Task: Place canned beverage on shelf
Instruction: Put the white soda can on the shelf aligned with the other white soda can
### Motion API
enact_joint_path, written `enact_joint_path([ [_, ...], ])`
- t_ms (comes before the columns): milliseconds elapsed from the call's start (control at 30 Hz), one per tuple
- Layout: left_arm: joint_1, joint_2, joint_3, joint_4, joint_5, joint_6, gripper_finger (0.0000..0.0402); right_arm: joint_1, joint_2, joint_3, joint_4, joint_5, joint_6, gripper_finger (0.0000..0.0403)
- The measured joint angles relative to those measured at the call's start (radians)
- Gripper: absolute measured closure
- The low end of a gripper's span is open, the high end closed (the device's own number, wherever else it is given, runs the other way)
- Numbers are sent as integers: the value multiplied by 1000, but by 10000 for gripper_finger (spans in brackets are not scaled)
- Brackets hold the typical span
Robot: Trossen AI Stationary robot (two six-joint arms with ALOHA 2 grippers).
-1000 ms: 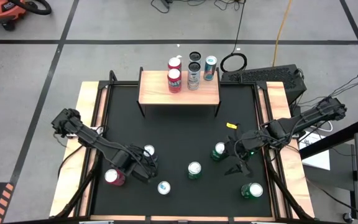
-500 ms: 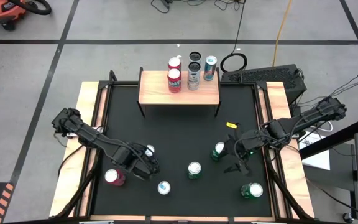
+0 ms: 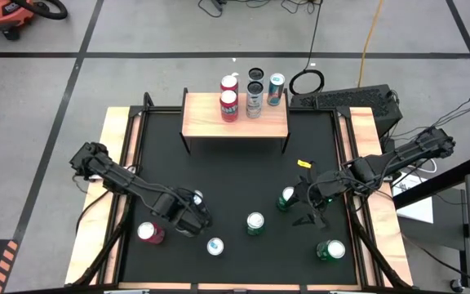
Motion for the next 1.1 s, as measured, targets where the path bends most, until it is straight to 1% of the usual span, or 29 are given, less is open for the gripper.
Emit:
enact_joint_path([
  [167,-1,0,0,-11,0,2,21,0,0,0,0,0,0,122],
  [367,-6,0,0,-37,2,4,60,0,0,0,0,0,1,122],
  [467,-7,0,0,-70,6,0,70,0,0,0,0,0,1,122],
  [667,-7,0,0,-56,6,1,72,0,0,0,0,-2,12,122],
  [800,-7,0,0,-29,45,-1,72,0,0,0,0,-3,12,122],
  [1100,-8,0,0,-32,33,1,72,0,0,0,0,-2,10,122],
])
